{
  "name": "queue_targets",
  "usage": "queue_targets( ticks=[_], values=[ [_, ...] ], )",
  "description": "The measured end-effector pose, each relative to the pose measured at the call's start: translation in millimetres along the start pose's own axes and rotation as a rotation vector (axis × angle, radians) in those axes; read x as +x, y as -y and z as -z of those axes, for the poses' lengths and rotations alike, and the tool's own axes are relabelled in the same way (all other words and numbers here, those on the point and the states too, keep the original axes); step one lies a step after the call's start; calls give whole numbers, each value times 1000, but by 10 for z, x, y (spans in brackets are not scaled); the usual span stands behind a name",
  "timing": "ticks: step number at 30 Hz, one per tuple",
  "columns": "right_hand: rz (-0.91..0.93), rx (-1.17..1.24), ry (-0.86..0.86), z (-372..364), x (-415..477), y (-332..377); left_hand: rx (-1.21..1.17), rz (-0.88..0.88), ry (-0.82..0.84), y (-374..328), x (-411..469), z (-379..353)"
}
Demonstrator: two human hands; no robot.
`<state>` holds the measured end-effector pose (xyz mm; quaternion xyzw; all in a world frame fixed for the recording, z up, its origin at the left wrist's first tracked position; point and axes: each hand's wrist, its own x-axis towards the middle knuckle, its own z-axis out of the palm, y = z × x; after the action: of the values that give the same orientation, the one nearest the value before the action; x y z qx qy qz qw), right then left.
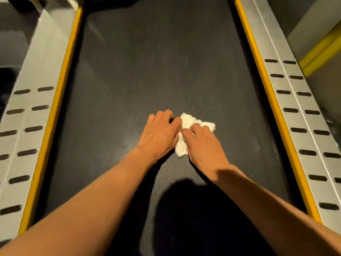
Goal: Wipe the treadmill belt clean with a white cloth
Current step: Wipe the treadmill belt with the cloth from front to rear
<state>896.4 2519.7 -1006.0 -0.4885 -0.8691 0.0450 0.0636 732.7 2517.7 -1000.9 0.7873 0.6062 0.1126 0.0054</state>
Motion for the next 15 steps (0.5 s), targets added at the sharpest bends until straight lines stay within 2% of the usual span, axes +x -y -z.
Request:
queue_targets(
  ticks=[2,5,7,12,15],
  values=[
    [6,53,13,37,165,-114,47,52,17,179,-187,22],
    [-149,132,-37,52,381,-227,97,122,43,423,-403,90],
    [-176,146,-59,16,329,-97,141,180,54,550,-502,174],
    [64,148,-11,-28,36,193,189,216,86,672,-735,220],
    [22,79,-11,25,306,46,196,190,100,689,-810,231]
  ],
)
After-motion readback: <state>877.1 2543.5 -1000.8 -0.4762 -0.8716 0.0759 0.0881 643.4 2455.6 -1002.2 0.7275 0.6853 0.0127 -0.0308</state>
